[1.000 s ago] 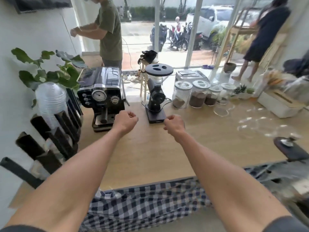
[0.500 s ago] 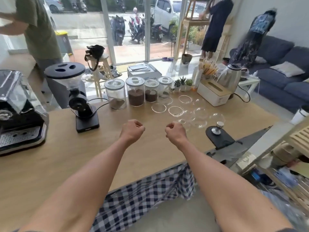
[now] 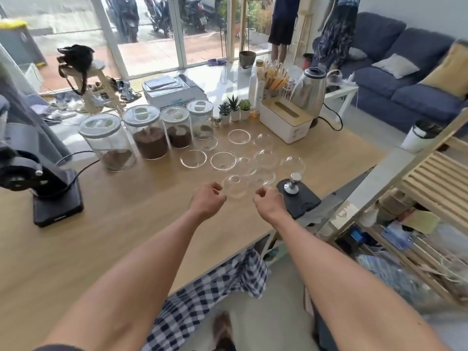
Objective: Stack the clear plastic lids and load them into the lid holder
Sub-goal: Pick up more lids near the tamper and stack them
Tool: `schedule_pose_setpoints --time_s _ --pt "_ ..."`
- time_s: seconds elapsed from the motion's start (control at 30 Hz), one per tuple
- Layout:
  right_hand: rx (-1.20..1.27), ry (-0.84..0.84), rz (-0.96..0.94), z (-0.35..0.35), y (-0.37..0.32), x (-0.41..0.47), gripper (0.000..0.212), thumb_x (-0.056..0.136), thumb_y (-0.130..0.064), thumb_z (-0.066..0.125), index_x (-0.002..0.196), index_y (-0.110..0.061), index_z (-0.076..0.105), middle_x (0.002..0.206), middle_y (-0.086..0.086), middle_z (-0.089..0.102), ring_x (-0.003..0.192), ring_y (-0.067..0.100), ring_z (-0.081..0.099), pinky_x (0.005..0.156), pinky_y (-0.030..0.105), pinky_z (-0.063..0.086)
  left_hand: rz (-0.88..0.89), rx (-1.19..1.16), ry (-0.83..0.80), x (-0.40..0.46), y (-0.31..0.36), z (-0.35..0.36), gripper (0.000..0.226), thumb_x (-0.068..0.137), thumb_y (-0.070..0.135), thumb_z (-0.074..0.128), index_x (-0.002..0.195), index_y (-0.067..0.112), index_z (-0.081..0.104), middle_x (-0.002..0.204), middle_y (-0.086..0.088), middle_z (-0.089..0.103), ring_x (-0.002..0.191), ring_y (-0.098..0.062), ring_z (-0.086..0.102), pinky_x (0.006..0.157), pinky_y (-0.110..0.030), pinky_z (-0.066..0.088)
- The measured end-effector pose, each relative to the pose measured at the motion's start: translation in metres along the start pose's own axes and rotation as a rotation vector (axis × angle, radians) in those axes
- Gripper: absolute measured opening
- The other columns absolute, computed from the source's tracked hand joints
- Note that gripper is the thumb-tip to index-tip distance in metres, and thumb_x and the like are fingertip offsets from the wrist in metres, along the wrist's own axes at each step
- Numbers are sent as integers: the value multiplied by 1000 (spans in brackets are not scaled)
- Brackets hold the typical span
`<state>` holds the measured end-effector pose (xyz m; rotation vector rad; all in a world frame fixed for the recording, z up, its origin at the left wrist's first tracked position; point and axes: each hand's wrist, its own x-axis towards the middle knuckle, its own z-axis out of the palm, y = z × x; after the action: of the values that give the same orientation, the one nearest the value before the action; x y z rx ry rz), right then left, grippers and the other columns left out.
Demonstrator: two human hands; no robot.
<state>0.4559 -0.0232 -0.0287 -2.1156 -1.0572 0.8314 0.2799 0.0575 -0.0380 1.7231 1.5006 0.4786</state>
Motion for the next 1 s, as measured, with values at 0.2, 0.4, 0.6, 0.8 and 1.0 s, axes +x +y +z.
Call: schedule_pose_setpoints --time_s 0.2,0.4,0.6,0.8,1.0 --pt "-53 -4 27 -2 2 43 53 89 -13 57 141 -12 63 147 10 59 132 30 58 110 41 48 74 113 39 58 8 4 43 88 31 68 129 17 67 127 -6 67 111 -26 66 96 -36 51" --pt "-261 17 -14 12 13 82 50 92 -14 57 141 -16 63 149 8 50 127 35 59 103 44 51 235 352 49 112 5 12 49 91 9 62 140 17 62 148 -11 47 132 -32 52 107 -40 45" --pt "-412 83 -81 16 24 100 24 98 -10 55 113 -16 73 123 8 61 108 35 65 74 35 43 327 565 30 138 -2 19 33 93 7 63 123 15 72 129 -12 52 116 -33 55 87 -46 53" --pt "-110 268 -249 4 11 104 17 103 -20 53 99 -10 65 106 4 58 89 23 59 76 33 48 361 547 126 141 3 16 19 93 2 57 104 8 71 103 -16 57 92 -37 58 73 -47 51" --pt "429 197 23 1 -10 113 22 103 -18 43 91 -11 60 86 4 64 69 22 62 59 34 48 398 383 260 139 24 -5 14 98 0 47 102 7 58 100 -16 58 92 -35 55 79 -46 47"
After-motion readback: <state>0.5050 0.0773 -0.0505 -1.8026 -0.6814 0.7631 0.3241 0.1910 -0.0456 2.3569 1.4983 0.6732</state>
